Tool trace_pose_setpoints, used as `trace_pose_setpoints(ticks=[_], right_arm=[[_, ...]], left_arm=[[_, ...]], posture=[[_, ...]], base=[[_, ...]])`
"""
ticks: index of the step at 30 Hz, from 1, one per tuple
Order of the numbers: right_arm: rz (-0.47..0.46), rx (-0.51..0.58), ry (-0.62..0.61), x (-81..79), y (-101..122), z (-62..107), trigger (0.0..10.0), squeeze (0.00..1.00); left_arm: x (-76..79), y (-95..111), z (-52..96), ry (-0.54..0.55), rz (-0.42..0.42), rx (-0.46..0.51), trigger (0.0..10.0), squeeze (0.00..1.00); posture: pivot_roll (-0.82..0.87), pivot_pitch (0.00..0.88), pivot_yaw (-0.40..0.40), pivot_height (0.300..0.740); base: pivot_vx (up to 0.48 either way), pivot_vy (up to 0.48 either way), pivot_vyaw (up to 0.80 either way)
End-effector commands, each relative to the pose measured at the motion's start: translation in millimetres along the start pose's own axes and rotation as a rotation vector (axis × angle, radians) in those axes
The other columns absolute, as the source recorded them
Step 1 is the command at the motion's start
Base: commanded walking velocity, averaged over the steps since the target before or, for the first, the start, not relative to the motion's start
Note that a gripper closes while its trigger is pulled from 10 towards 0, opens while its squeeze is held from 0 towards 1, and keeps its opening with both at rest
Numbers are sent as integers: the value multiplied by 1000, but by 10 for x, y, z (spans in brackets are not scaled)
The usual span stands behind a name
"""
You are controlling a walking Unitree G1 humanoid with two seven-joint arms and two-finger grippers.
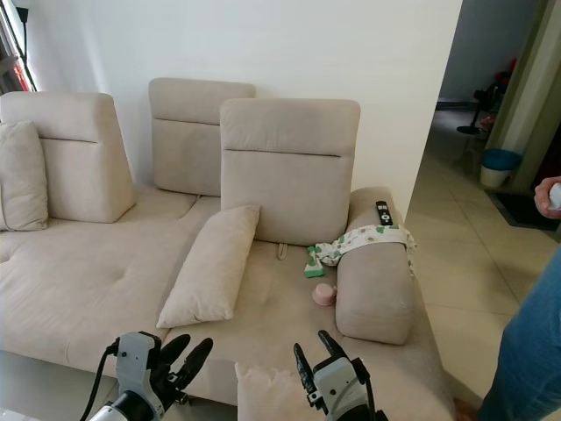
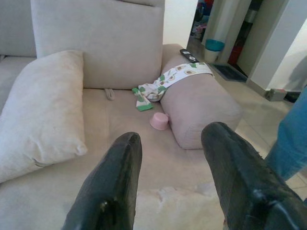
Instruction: Move the pillow to the sofa from floor
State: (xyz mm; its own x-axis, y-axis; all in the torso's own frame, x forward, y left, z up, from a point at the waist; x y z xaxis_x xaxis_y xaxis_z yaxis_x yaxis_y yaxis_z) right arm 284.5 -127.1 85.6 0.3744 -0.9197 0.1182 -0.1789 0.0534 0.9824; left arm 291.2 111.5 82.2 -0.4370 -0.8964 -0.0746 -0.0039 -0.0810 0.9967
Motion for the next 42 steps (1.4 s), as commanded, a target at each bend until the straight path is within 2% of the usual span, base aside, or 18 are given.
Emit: trace_pose_setpoints(ticks=[1, 6, 23, 36, 39, 42], right_arm=[[4, 10, 26, -40, 13, -19, 10000, 0], [7, 11, 26, -33, 11, -15, 10000, 0], [10, 13, 14, -27, 2, 4, 10000, 0], [14, 13, 13, -19, -2, -5, 10000, 0], [3, 3, 19, -24, -20, -10, 10000, 0], [-9, -6, 30, -33, -37, -14, 10000, 0]], left_arm=[[17, -27, 17, -5, 3, -1, 10000, 0], [24, -22, 13, -8, -1, 6, 10000, 0], [36, -29, 9, -24, -21, 0, 10000, 0], [25, -16, -1, -22, -13, 5, 10000, 0], [13, -12, -7, -17, -21, 4, 10000, 0], [-20, 23, -56, -8, -95, 2, 10000, 0]], posture=[[132, 0, 17, 740], [133, 0, 15, 740], [122, 0, 25, 740], [122, 0, 28, 740], [121, 0, 28, 740], [121, 0, 30, 740]], base=[[0, 0, 0], [0, 0, 0], [247, 0, 0], [0, 0, 0], [0, 0, 0], [0, 0, 0]])
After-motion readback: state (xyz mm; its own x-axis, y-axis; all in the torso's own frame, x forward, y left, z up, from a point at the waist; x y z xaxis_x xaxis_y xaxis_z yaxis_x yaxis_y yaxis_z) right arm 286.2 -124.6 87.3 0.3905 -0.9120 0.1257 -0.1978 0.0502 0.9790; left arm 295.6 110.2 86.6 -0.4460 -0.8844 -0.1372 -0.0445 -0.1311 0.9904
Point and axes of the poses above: a point about 5 cm out from each wrist's last joint towards the gripper, its own z axis pointing back from the gripper into the wrist, its own y axis along the axis of the wrist's last joint, x = y × z, the point moved 5 cm from there along -z, pointing out of the wrist towards the gripper, and after that the axes turned 15 degrees about -z, right-handed, at the moved point
